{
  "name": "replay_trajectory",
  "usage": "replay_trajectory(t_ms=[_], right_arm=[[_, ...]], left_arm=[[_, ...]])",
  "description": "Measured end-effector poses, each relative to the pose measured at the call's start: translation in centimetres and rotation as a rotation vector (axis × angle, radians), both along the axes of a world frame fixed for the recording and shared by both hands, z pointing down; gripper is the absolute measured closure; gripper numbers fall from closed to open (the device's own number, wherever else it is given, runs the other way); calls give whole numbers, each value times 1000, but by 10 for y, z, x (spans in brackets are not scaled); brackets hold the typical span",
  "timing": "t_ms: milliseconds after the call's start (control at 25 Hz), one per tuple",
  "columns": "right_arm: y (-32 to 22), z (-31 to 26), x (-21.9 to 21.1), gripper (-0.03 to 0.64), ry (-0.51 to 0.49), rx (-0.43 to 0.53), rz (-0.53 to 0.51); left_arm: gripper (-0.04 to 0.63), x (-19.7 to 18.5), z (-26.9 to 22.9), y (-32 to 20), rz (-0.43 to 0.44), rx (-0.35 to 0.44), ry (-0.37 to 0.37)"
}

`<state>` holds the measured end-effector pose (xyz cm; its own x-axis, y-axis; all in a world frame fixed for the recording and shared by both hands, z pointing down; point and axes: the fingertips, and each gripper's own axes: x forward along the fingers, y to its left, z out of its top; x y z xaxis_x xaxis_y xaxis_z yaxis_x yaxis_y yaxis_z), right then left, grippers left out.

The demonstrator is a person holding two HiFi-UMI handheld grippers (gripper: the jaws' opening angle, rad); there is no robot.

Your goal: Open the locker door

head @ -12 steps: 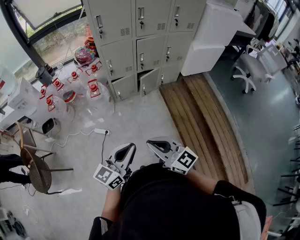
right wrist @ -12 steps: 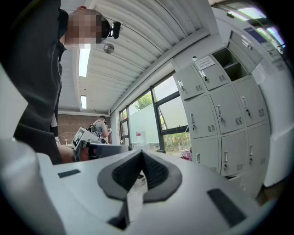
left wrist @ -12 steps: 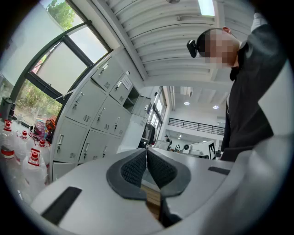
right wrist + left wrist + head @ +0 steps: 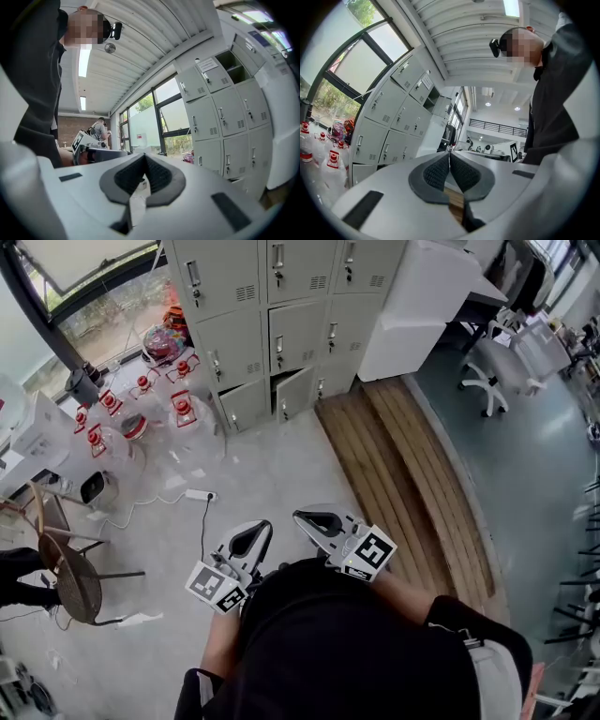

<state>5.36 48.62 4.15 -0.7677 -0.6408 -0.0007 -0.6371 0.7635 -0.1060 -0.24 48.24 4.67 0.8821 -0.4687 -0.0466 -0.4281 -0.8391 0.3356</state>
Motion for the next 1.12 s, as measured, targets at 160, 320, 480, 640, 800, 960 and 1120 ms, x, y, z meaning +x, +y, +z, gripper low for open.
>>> replay_trajectory(t_ms=[160, 320, 480, 640, 800, 960, 1120], right_arm=[[-3, 0, 0, 606, -24, 3, 11], [-8, -3, 5, 605, -102, -18, 25], [-12, 3, -1, 606, -38, -33, 22], [-12, 7, -2, 605, -4, -60, 16], [-19, 16, 1, 606, 10, -89, 12], [-42, 26, 0, 605, 6, -132, -16], [-80, 34, -9, 605, -9, -149, -52]], left_arm=[[577, -2, 3, -2, -1, 0, -6], [577, -5, 9, -4, 0, -9, -7], [577, -7, 13, -12, -1, -29, 8], [577, -7, 21, -18, 1, -59, 28], [577, -5, 34, -29, -2, -79, 37], [577, -7, 35, -52, -34, -99, 32], [577, -16, 34, -80, -74, -113, 19]])
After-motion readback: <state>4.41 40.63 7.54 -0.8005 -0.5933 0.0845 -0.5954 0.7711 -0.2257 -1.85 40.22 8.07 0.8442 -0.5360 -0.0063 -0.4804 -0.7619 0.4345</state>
